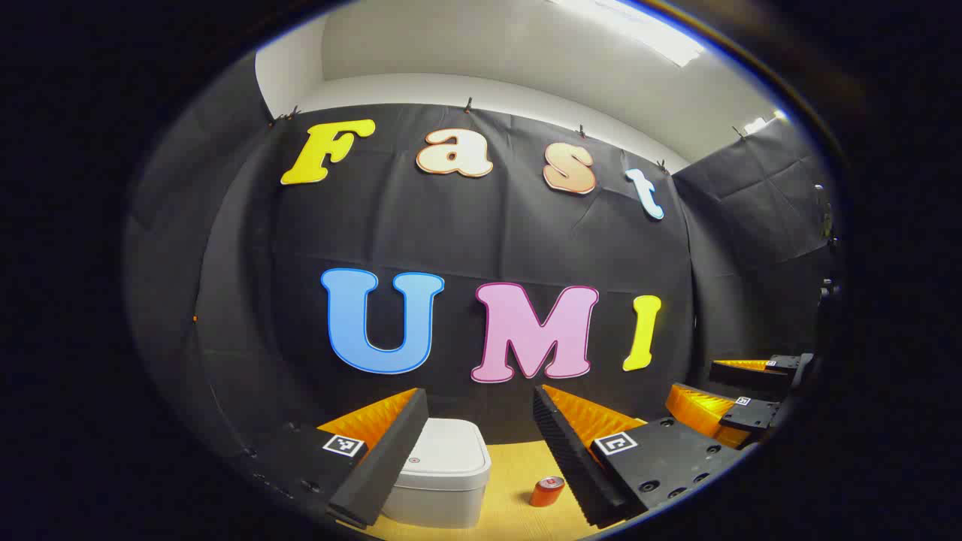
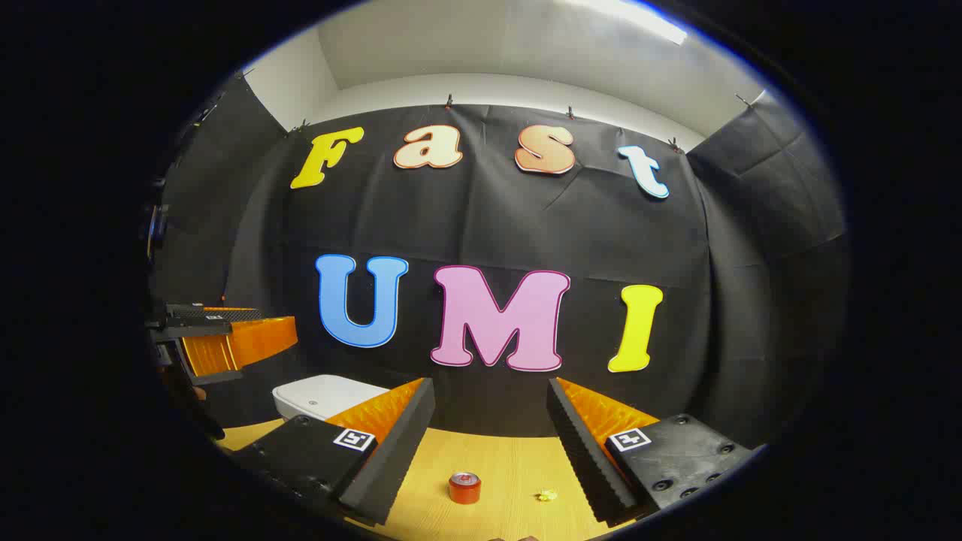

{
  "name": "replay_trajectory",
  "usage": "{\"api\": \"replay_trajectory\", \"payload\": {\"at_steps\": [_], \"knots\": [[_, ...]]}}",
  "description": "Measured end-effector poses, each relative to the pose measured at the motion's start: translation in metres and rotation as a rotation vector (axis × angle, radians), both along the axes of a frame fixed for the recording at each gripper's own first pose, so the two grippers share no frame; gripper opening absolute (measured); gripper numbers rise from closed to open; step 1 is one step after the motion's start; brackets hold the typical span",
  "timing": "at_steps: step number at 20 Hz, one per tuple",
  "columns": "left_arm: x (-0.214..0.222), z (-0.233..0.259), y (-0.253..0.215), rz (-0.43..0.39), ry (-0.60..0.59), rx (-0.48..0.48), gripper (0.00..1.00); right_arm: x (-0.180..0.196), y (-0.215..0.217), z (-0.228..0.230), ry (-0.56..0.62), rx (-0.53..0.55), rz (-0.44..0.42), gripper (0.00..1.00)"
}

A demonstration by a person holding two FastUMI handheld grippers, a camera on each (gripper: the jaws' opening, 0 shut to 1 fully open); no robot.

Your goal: Press the lid of the desktop garbage bin to open it, pick up the crumpled paper on the desktop and throw it into the bin, then pick up the pop can on the desktop and drop it into the bin, and finally close the garbage bin lid.

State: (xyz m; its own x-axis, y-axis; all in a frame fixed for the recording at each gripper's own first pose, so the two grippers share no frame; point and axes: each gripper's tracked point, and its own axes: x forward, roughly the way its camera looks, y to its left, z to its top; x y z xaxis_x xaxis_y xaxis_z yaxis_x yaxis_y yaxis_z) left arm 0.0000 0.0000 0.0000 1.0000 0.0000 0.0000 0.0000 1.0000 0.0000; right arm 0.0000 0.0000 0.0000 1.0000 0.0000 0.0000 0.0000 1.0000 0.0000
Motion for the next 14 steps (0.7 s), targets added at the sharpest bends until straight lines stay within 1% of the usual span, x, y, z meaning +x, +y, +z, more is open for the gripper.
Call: {"api": "replay_trajectory", "payload": {"at_steps": [8,9,10,11,12,13,14], "knots": [[-0.006,-0.001,0.003,0.031,0.02,-0.013,0.95,-0.004,-0.004,0.001,-0.003,0.02,0.006,0.96],[-0.007,-0.001,0.005,0.039,0.022,-0.014,0.95,-0.004,-0.005,0.002,-0.005,0.023,0.007,0.87],[-0.008,-0.001,0.007,0.047,0.023,-0.016,0.95,-0.003,-0.005,0.004,-0.007,0.025,0.009,0.96],[-0.01,-0.002,0.008,0.054,0.025,-0.019,0.95,-0.003,-0.006,0.004,-0.008,0.025,0.012,0.87],[-0.013,-0.002,0.008,0.061,0.028,-0.021,0.95,-0.003,-0.006,0.004,-0.008,0.026,0.013,0.96],[-0.015,-0.001,0.01,0.068,0.031,-0.02,0.95,-0.003,-0.006,0.003,-0.006,0.027,0.016,0.87],[-0.017,-0.003,0.013,0.078,0.035,-0.018,0.95,-0.002,-0.005,0.003,-0.002,0.03,0.02,0.96]]}}
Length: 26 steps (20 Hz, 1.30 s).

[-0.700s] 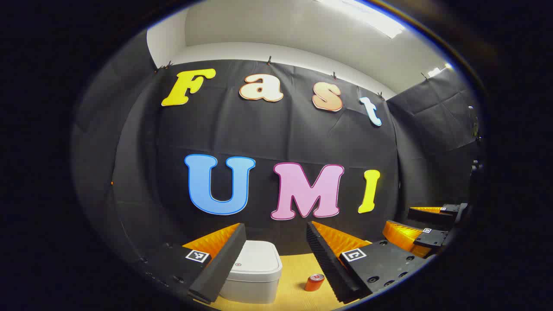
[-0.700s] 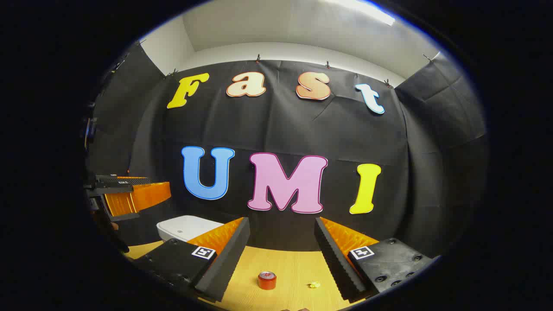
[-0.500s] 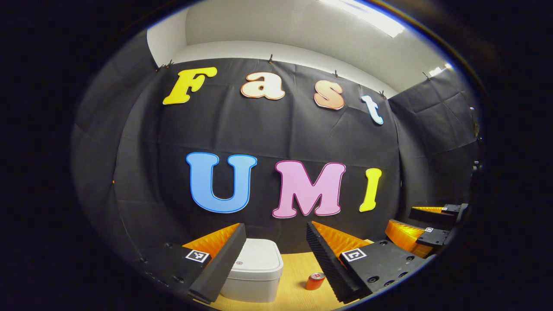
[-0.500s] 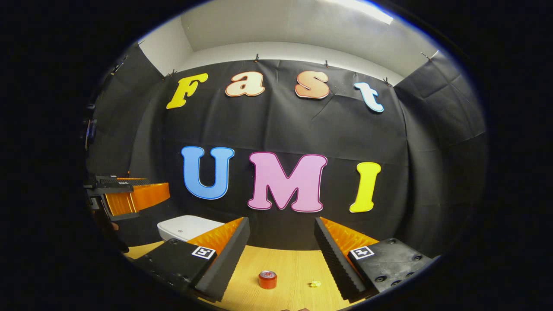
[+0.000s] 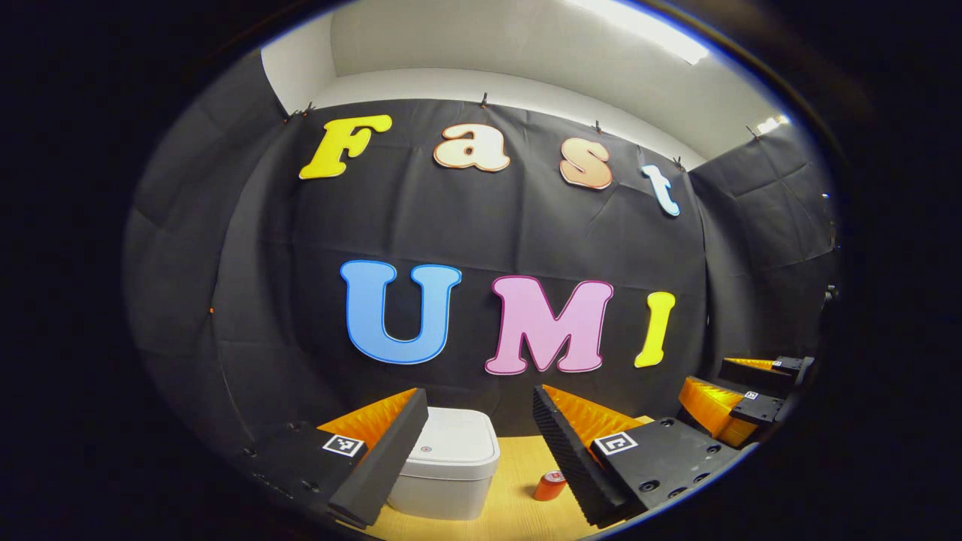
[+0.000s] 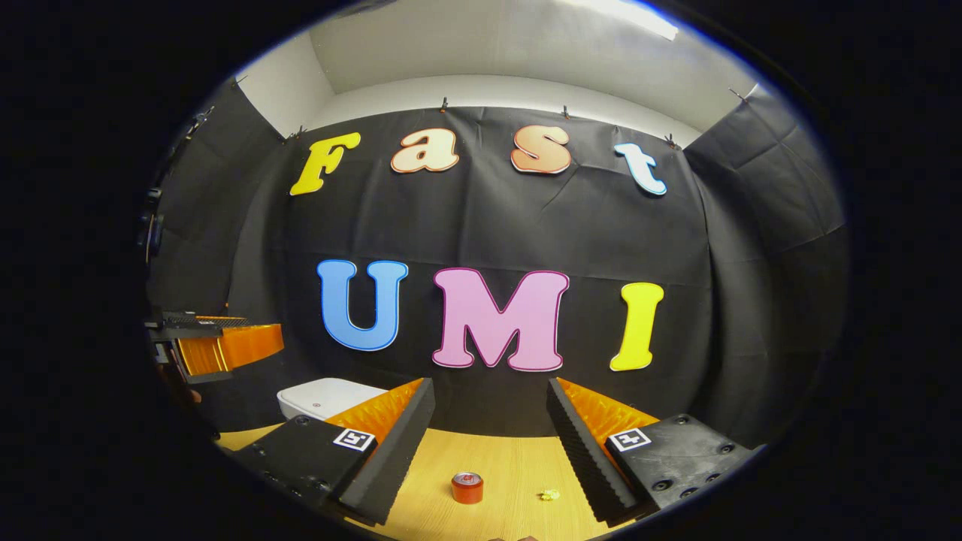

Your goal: Press the lid of the desktop garbage bin to open it, pick up the crumpled paper on the desktop and throw it into the bin, then pick up the pop can on the desktop and drop it into the bin, and finally close the garbage bin lid.

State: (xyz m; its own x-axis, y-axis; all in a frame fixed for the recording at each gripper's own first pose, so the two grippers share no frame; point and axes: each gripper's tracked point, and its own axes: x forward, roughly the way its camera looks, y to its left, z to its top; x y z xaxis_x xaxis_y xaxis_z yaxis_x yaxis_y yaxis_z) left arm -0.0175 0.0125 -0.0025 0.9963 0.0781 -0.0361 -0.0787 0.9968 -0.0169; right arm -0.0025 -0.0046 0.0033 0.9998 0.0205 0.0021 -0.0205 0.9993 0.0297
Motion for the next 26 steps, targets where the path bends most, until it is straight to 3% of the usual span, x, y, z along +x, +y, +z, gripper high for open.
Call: {"api": "replay_trajectory", "payload": {"at_steps": [12,13,18,20,23,26], "knots": [[-0.013,-0.004,0.026,0.037,0.044,-0.006,0.95,0.005,0.019,0.015,-0.012,-0.054,0.058,0.96],[-0.01,-0.005,0.03,0.039,0.05,-0.006,0.9,0.004,0.019,0.017,-0.015,-0.051,0.054,1.0],[0.025,-0.026,0.042,0.009,0.119,-0.011,0.67,0.0,0.004,0.02,-0.012,-0.027,0.007,0.96],[0.04,-0.044,0.043,-0.013,0.173,-0.019,0.53,-0.001,-0.011,0.02,-0.011,-0.062,-0.024,0.96],[0.065,-0.073,0.046,-0.037,0.248,0.008,0.25,-0.005,-0.029,0.015,0.001,-0.086,-0.065,0.96],[0.089,-0.097,0.054,-0.033,0.29,0.046,0.08,-0.009,-0.044,0.005,0.042,-0.07,-0.113,0.96]]}}
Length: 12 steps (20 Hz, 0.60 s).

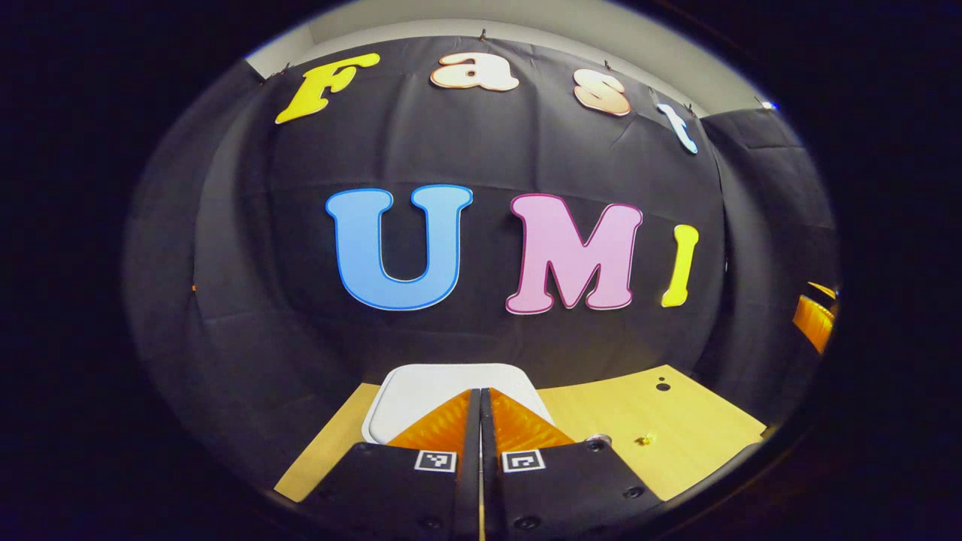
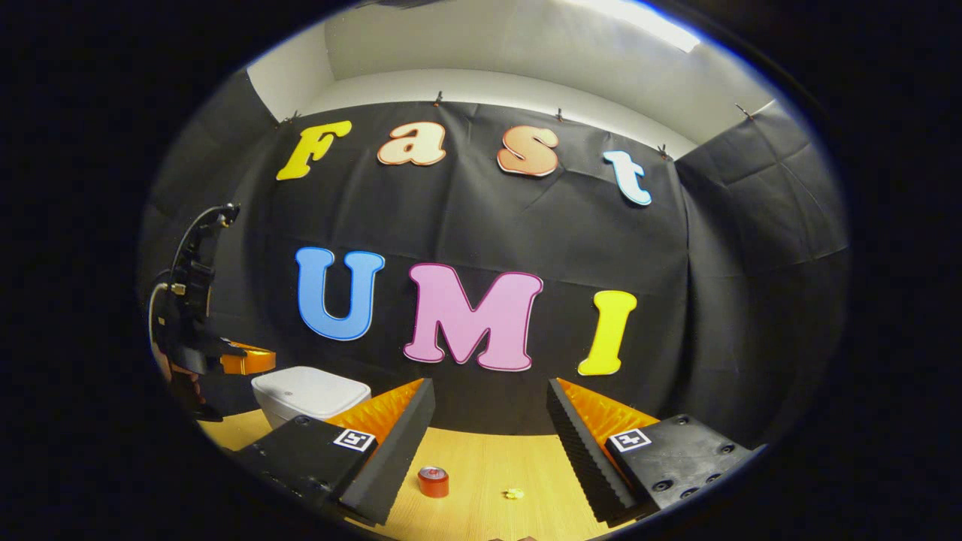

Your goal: Press the lid of the desktop garbage bin to open it, pick up the crumpled paper on the desktop and throw it into the bin, then pick up the pop can on the desktop and drop it into the bin, and finally close the garbage bin lid.

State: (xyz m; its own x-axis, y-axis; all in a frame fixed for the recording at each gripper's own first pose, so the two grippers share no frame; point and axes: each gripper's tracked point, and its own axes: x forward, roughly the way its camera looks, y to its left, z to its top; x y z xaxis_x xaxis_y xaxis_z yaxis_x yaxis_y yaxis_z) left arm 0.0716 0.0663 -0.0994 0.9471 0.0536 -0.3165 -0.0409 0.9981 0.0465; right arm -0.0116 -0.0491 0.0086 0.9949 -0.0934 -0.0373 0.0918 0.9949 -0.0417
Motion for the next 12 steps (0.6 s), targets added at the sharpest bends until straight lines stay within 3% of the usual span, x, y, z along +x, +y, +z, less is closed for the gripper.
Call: {"api": "replay_trajectory", "payload": {"at_steps": [3,10,12], "knots": [[0.017,-0.023,-0.001,-0.05,0.056,-0.016,0.06,-0.006,-0.013,-0.011,0.031,0.007,-0.03,0.96],[0.034,-0.08,0.029,0.024,0.211,-0.046,0.06,-0.021,-0.031,-0.029,0.093,0.084,-0.081,0.96],[0.036,-0.079,0.03,0.021,0.193,-0.062,0.07,-0.023,-0.027,-0.027,0.1,0.089,-0.066,0.96]]}}
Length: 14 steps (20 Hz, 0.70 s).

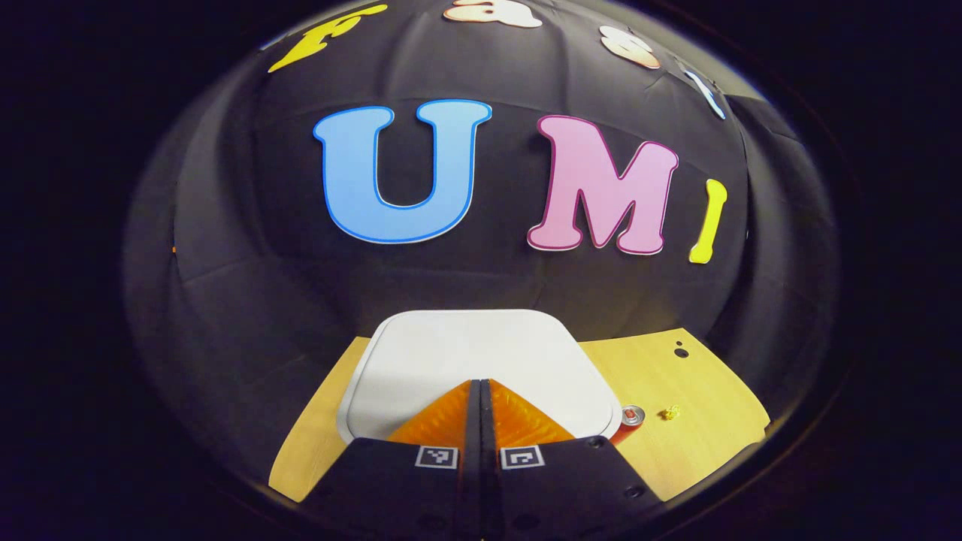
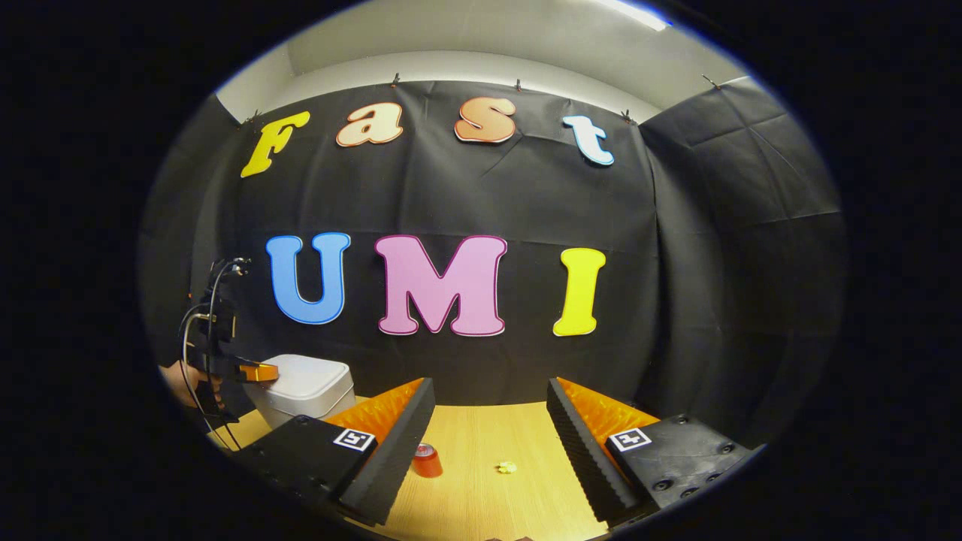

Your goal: Press the lid of the desktop garbage bin to open it, pick up the crumpled paper on the desktop and throw it into the bin, then pick up the pop can on the desktop and drop it into the bin, and finally close the garbage bin lid.

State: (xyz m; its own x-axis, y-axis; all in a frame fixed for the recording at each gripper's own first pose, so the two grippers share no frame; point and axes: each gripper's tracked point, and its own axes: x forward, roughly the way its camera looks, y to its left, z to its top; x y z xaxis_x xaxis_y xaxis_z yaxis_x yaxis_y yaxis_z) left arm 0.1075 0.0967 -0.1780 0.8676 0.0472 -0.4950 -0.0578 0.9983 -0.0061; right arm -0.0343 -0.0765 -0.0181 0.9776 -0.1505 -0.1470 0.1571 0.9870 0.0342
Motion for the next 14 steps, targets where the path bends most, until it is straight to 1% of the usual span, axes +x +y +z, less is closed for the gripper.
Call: {"api": "replay_trajectory", "payload": {"at_steps": [2,4,6,8,10,11,12,13,14], "knots": [[0.0,-0.003,-0.001,-0.021,0.009,0.003,0.07,0.0,0.002,0.008,-0.014,-0.01,0.009,0.96],[-0.001,-0.007,-0.002,-0.046,0.008,0.032,0.07,-0.001,0.004,0.005,-0.013,-0.015,0.019,0.96],[-0.003,-0.01,-0.003,-0.047,0.015,0.067,0.06,-0.004,0.006,-0.002,0.002,-0.018,0.027,0.96],[-0.003,-0.006,-0.003,-0.053,-0.009,0.122,0.07,-0.004,0.006,-0.006,0.013,-0.017,0.029,0.96],[0.001,0.006,-0.007,-0.047,-0.045,0.144,0.07,-0.005,0.005,-0.009,0.024,-0.009,0.025,0.96],[-0.002,0.008,-0.011,-0.044,-0.042,0.135,0.06,-0.005,0.004,-0.009,0.027,-0.007,0.022,0.86],[-0.002,0.014,-0.013,-0.036,-0.045,0.125,0.06,-0.004,0.004,-0.01,0.037,-0.006,0.021,0.96],[0.0,0.026,-0.015,-0.029,-0.07,0.124,0.06,-0.004,0.007,-0.012,0.051,-0.002,0.027,0.86],[0.003,0.042,-0.017,-0.026,-0.112,0.136,0.06,-0.005,0.01,-0.012,0.057,0.002,0.035,0.97]]}}
